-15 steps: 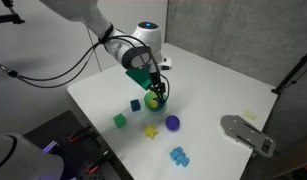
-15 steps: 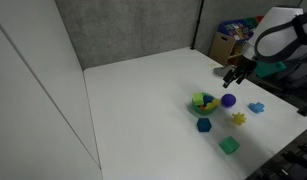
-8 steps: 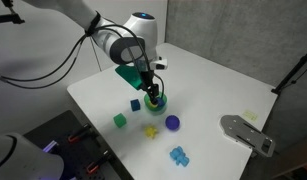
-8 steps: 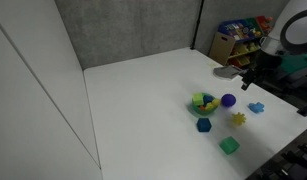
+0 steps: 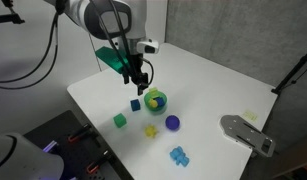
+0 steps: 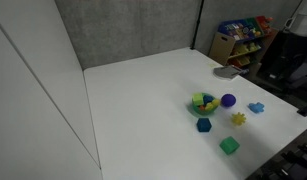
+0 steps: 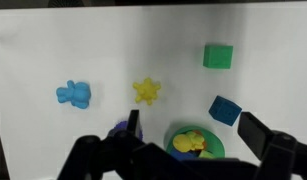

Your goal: Put the yellow bear toy in the green bowl

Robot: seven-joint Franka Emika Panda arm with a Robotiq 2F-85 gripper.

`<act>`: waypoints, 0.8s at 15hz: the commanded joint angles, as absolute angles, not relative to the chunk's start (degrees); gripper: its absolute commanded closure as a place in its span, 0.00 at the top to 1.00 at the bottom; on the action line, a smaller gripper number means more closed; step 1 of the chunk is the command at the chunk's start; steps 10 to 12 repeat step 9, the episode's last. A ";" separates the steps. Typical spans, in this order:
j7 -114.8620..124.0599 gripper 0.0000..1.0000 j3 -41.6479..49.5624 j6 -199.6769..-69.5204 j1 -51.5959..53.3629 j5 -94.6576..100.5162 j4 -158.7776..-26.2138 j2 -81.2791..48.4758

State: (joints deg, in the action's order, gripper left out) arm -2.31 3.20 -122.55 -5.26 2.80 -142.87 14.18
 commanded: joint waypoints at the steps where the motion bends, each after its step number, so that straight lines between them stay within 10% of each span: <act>1: -2.43 1.00 3.20 -114.20 -4.49 2.67 -141.29 20.31; 12: -2.46 1.00 3.31 -111.29 -3.71 2.86 -140.72 22.87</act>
